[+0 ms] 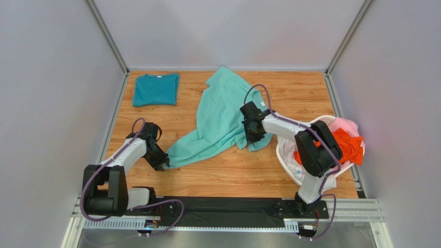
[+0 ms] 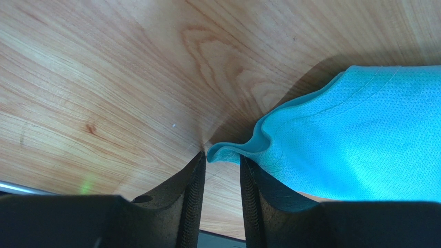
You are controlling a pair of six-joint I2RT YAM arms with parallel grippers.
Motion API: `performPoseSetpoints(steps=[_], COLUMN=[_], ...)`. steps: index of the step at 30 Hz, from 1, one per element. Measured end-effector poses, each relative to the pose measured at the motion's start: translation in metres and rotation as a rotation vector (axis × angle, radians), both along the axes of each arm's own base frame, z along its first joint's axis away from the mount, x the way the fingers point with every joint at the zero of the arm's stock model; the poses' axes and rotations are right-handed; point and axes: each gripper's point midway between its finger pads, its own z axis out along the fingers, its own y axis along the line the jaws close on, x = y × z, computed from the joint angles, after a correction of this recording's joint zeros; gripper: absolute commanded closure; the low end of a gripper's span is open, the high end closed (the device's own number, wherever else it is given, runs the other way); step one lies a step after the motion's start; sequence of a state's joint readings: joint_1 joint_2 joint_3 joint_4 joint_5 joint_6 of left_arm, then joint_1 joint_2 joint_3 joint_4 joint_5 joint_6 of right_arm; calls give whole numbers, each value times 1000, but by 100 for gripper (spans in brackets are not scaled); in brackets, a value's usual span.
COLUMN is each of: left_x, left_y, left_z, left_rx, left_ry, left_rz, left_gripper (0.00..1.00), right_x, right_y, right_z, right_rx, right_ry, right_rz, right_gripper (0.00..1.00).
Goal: Fold and stack the t-shirts
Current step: Flatten the tshirt out
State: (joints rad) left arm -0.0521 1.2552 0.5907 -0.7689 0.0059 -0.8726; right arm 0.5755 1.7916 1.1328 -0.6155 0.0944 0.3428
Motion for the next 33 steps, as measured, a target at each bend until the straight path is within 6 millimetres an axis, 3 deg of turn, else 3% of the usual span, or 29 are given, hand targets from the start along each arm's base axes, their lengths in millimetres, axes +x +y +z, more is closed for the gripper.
performPoseSetpoints(steps=[6,8,10,13,14,22,27,33], left_x=[0,1,4,6,6,12,21,42], left_y=[0,0,-2,-3,-3,-5,-1,-3], left_z=[-1,-1,-1,-1,-1,0,9,72], left_rx=[1,-1,-8,-14,-15,-26,-5,-13], left_ry=[20,24,23,27,27,11,-116,-466], left_rz=[-12,-18,-25,-29,-32,-56,-65,-67], left_gripper=[68,80,82,92,100,100,100,100], right_x=[0,0,0,-2,-2,-6,-11,-25], right_y=[0,0,0,-1,-1,-4,-3,3], right_z=[0,0,0,-1,-2,4,26,86], right_rx=[0,0,0,-2,-3,-4,-9,36], right_ry=[1,1,1,4,6,-5,-59,-197], right_rz=[0,1,1,1,0,6,42,110], right_gripper=[99,99,99,99,100,100,100,100])
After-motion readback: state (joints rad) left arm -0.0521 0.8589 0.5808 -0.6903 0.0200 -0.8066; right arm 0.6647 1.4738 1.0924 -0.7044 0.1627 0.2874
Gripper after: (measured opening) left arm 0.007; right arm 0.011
